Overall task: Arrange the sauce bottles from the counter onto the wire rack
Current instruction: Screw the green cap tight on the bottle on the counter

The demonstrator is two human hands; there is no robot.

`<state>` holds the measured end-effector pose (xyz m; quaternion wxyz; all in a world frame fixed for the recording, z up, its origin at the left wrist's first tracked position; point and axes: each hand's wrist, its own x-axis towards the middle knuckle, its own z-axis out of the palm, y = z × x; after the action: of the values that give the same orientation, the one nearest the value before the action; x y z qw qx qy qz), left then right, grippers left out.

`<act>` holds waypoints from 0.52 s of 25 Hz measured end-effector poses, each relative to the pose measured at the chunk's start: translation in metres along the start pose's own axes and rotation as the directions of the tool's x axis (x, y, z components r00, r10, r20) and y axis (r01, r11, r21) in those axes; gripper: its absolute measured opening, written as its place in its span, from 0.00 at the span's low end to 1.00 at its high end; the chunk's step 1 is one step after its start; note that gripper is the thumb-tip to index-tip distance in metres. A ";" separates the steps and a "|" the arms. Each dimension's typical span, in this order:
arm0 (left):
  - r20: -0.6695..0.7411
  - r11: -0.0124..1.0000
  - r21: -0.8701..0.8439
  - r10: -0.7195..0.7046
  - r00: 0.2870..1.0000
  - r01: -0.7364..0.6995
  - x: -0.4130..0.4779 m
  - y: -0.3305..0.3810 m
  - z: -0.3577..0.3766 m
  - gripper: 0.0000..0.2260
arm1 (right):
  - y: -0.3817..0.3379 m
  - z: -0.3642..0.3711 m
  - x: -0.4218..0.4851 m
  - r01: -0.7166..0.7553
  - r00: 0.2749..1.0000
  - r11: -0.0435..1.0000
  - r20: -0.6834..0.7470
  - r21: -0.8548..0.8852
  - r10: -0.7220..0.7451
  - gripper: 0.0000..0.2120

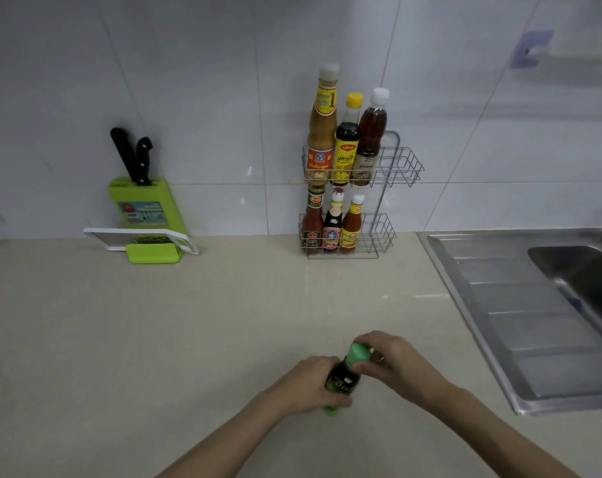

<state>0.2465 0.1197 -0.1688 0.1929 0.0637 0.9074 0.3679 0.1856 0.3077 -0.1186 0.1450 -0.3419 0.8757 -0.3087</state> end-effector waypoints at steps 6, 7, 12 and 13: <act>-0.040 0.998 -0.048 -0.037 0.999 0.035 -0.003 -0.002 0.011 0.20 | -0.005 0.022 0.004 -0.024 0.997 0.964 -0.080 -0.266 0.003 0.19; -0.066 0.997 -0.061 -0.044 0.997 0.040 -0.004 0.000 0.011 0.20 | -0.004 0.021 0.003 -0.006 0.996 0.987 -0.091 -0.160 -0.009 0.18; -0.085 0.997 -0.075 -0.016 0.996 0.010 -0.006 0.011 0.000 0.19 | -0.002 0.012 -0.003 0.076 0.997 0.964 -0.026 0.253 -0.072 0.08; -0.083 0.997 -0.071 -0.007 0.996 0.001 -0.007 0.011 0.001 0.19 | -0.005 0.011 -0.003 0.049 0.999 0.980 -0.011 0.192 -0.048 0.08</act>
<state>0.2531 0.1261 -0.1594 0.1576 0.0397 0.9011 0.4019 0.1959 0.3022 -0.1234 0.1671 -0.3467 0.8337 -0.3961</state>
